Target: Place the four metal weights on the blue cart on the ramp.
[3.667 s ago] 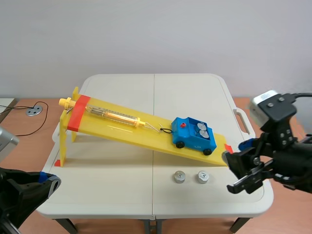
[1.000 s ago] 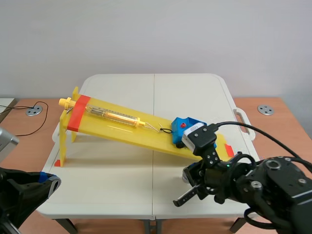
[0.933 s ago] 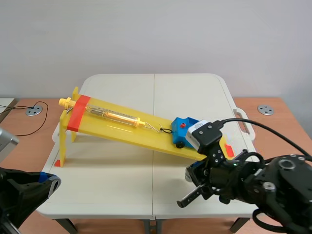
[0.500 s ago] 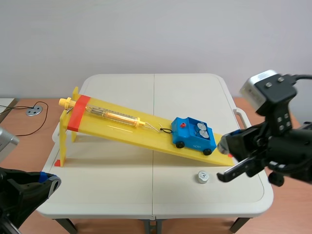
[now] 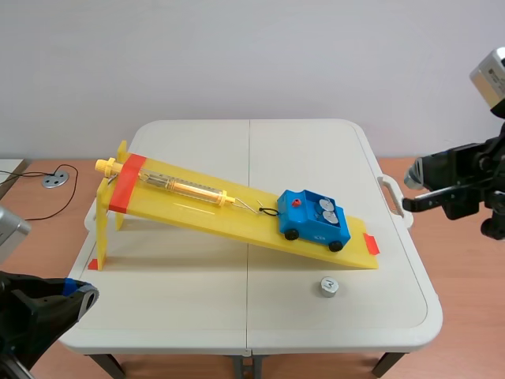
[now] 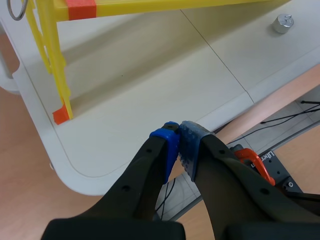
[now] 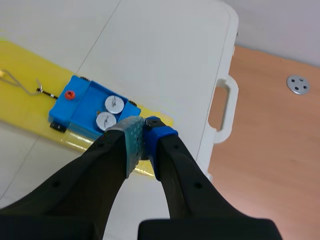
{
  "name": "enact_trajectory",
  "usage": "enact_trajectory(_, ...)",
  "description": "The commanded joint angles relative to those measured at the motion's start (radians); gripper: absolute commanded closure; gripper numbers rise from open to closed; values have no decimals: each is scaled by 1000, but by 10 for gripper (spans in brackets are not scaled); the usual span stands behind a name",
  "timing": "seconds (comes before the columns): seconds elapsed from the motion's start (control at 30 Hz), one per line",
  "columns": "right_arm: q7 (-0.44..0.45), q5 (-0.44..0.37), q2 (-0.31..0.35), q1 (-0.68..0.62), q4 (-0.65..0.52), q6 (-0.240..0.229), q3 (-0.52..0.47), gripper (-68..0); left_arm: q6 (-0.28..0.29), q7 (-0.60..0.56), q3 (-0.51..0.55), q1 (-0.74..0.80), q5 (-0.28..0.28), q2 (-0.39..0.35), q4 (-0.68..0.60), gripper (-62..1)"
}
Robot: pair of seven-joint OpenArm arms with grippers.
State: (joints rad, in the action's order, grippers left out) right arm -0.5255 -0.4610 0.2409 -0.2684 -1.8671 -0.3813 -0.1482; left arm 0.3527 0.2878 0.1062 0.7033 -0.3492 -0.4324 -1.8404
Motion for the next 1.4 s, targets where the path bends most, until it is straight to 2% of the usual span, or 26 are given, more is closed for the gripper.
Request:
enact_trajectory(0.0, 143, -43, -3, 128, 32, -1, 31, -7, 17, -77, 15, -11, -66, 5, -73, -28)
enact_trajectory(0.2, 190, 66, -43, 247, 156, 2, 110, -8, 17, -77, 15, -11, -66, 5, -73, -28)
enact_trajectory(0.3, 203, 116, -73, 301, 207, 44, 154, -8, 17, -77, 15, -11, -66, 5, -73, -28)
enact_trajectory(0.7, 245, 253, -154, 432, 374, 111, 288, -8, 17, -77, 15, -11, -66, 5, -73, -28)
enact_trajectory(0.87, 253, 302, -167, 449, 398, 165, 312, -8, 17, -77, 15, -11, -66, 5, -73, -28)
enact_trajectory(1.0, 260, 324, -169, 452, 398, 205, 324, -8, 17, -77, 15, -11, -66, 5, -73, -28)
enact_trajectory(1.37, 286, 328, -179, 473, 445, 210, 373, -8, 17, -77, 15, -11, -66, 6, -73, -28)
